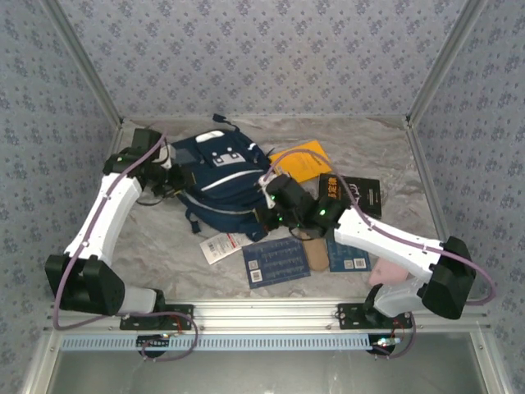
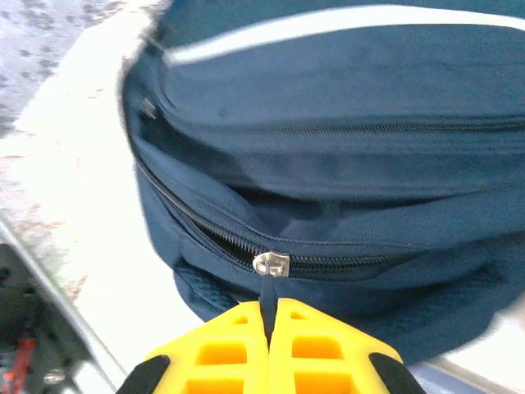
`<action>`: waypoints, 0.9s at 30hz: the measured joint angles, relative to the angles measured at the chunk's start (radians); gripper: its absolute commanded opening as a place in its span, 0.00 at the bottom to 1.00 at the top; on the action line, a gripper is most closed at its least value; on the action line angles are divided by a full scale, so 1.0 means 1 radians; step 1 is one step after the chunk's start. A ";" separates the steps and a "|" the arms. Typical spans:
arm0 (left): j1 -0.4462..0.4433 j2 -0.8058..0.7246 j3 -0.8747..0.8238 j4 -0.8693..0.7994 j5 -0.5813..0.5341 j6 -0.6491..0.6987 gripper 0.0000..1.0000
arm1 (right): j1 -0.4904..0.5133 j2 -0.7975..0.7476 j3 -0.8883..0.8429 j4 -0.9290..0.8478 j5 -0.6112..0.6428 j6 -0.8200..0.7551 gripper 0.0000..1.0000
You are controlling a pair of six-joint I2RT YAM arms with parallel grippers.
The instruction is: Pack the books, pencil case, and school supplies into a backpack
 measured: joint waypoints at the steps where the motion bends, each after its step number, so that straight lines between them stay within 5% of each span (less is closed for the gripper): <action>1: 0.007 -0.023 -0.006 -0.010 -0.011 -0.019 0.55 | 0.013 0.020 -0.004 0.027 -0.005 0.021 0.00; 7: 0.018 -0.158 -0.096 -0.041 0.022 -0.186 0.58 | 0.063 0.194 -0.008 0.181 -0.038 0.126 0.00; 15: -0.043 -0.266 -0.440 -0.022 0.156 -0.462 0.60 | 0.107 0.271 -0.009 0.309 -0.044 0.158 0.00; 27: -0.075 -0.237 -0.570 0.176 0.163 -0.591 0.60 | 0.129 0.306 -0.060 0.400 -0.044 0.165 0.00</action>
